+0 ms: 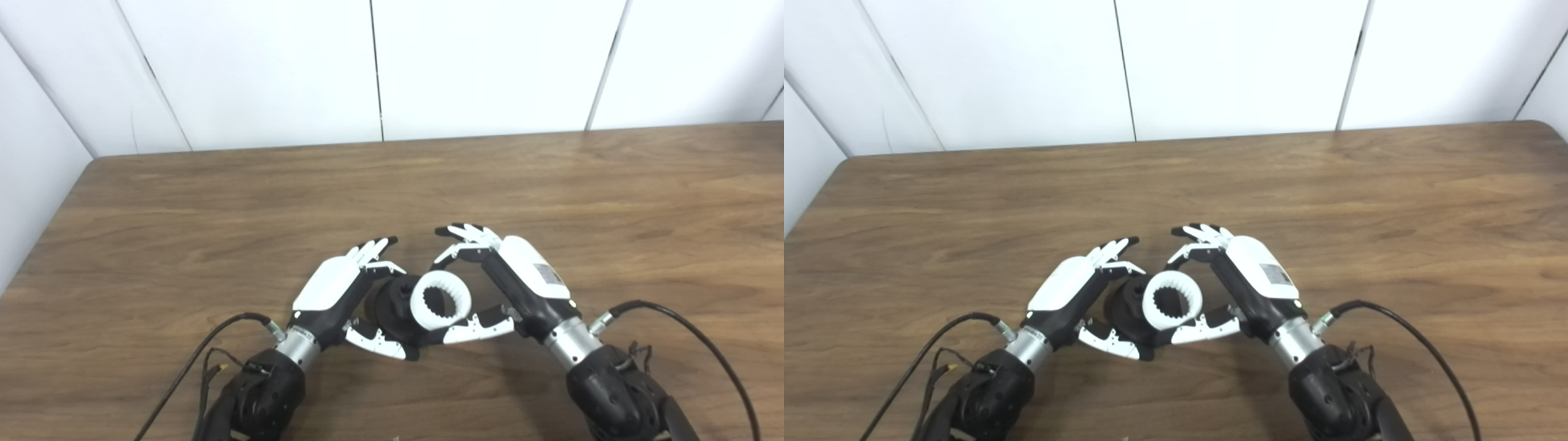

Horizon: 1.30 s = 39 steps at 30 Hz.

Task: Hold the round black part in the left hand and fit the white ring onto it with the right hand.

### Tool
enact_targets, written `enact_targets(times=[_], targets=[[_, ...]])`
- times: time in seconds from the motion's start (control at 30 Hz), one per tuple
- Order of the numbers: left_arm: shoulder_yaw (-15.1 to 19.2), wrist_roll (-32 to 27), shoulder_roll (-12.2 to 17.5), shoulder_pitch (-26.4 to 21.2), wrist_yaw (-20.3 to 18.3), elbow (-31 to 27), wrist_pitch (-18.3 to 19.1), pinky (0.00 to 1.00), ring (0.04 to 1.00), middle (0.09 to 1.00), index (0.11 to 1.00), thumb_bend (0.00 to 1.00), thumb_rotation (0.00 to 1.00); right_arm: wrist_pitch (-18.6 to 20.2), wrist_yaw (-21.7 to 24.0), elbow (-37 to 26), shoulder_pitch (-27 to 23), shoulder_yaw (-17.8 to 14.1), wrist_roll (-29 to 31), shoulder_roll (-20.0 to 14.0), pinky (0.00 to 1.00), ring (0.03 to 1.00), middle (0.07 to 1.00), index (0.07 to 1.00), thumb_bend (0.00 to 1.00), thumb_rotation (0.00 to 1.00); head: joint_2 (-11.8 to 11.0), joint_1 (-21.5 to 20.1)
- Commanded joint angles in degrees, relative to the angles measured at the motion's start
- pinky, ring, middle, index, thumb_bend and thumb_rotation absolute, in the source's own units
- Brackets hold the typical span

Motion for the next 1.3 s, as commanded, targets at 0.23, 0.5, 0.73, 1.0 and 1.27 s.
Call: enact_targets(times=[0.23, 0.5, 0.73, 1.0, 1.27], targets=[[-1.03, 0.4, -0.33, -1.04, -0.15, -0.88, 0.05, 1.0, 1.0, 1.0, 0.607, 1.0, 0.33, -1.72, 0.22, -0.02, -3.84, 1.34, -0.29, 2.64, 0.99, 0.942, 0.891, 0.565, 0.76, 0.36, 0.23, 0.22], [-1.33, 0.01, -0.03, -0.99, -0.19, -0.95, 0.11, 1.0, 1.0, 1.0, 0.611, 1.0, 0.32, -1.5, 0.36, 0.2, -5.29, 1.64, -0.59, 3.23, 0.99, 0.939, 0.893, 0.566, 0.75, 0.34, 0.36, 0.21], [-1.75, 0.19, 0.2, -1.16, 0.03, -0.65, 0.26, 1.0, 1.0, 1.0, 0.635, 1.0, 0.33, -1.79, 0.46, 0.16, -6.39, 1.5, -0.41, 3.89, 0.97, 0.937, 0.893, 0.53, 0.64, 0.24, 0.59, 0.28], [-1.88, 0.41, 0.41, -1.26, 0.12, -0.37, 0.31, 1.0, 1.0, 1.0, 0.617, 1.0, 0.34, -1.34, 0.78, -0.65, -6.97, 1.02, -0.08, 3.93, 0.99, 0.947, 0.899, 0.493, 0.52, 0.16, 0.69, 0.24], [-1.8, 0.4, 0.58, -1.28, -0.51, -1.15, 0.96, 1.0, 1.0, 1.0, 0.622, 1.0, 0.36, -1.21, 1.3, -0.13, -7.2, 0.77, -0.23, 3.69, 0.98, 0.946, 0.897, 0.492, 0.52, 0.16, 1.01, 0.62]])
